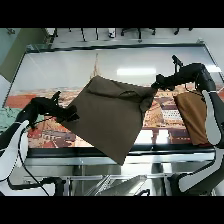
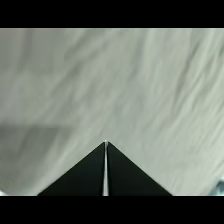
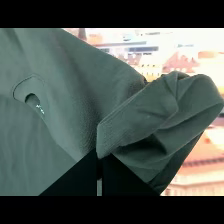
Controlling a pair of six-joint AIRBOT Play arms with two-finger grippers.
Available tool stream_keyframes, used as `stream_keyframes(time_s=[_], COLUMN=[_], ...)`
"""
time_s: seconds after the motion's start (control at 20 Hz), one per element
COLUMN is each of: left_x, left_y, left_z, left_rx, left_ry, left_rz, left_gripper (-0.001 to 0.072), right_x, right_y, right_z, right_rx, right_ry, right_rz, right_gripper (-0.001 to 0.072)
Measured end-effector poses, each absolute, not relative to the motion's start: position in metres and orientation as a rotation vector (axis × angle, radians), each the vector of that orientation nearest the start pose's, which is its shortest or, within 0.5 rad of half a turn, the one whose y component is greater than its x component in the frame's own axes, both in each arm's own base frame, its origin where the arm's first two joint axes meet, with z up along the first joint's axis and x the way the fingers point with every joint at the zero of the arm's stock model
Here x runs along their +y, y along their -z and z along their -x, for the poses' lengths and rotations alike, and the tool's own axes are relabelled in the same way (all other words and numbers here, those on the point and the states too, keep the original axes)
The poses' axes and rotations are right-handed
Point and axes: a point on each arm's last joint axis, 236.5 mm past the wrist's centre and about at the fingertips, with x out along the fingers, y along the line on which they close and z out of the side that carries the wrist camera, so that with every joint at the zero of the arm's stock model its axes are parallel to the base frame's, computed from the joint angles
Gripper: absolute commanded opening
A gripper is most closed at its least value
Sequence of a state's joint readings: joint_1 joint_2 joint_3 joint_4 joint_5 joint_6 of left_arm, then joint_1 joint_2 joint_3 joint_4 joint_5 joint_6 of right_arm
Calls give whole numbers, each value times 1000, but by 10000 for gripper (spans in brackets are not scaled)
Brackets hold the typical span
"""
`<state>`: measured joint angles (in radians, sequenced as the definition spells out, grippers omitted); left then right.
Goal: Fold the shirts.
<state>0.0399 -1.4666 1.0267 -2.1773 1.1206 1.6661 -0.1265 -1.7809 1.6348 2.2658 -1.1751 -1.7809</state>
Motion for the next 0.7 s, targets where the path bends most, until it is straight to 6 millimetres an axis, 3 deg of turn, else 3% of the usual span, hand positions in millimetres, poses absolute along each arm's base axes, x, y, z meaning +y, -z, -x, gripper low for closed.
stream_keyframes(time_s=[0.05, 0.2, 0.3, 0.45, 0.6, 0.65, 0.7], left_x=[-103, -90, -86, -91, -101, -105, -107], left_y=[62, 62, 72, 89, 105, 108, 112], left_z=[-350, -305, -280, -268, -275, -281, -290], left_rx=[1493, 1538, 1540, 1487, 1437, 1425, 1408], left_ry=[263, 221, 173, 122, 98, 95, 90], left_rz=[580, 595, 620, 661, 682, 685, 677], left_gripper=[570, 569, 569, 569, 568, 485, 178], right_x=[74, 74, 74, 75, 76, 76, 77], right_y=[-1, -1, 0, -1, -2, -2, -1], right_z=[-518, -517, -516, -517, -517, -515, -514], right_rx=[1172, 1174, 1175, 1174, 1173, 1178, 1182], right_ry=[-383, -382, -381, -383, -386, -389, -392], right_rz=[-542, -541, -541, -544, -550, -550, -550], right_gripper=[18, 18, 18, 18, 18, 18, 17])
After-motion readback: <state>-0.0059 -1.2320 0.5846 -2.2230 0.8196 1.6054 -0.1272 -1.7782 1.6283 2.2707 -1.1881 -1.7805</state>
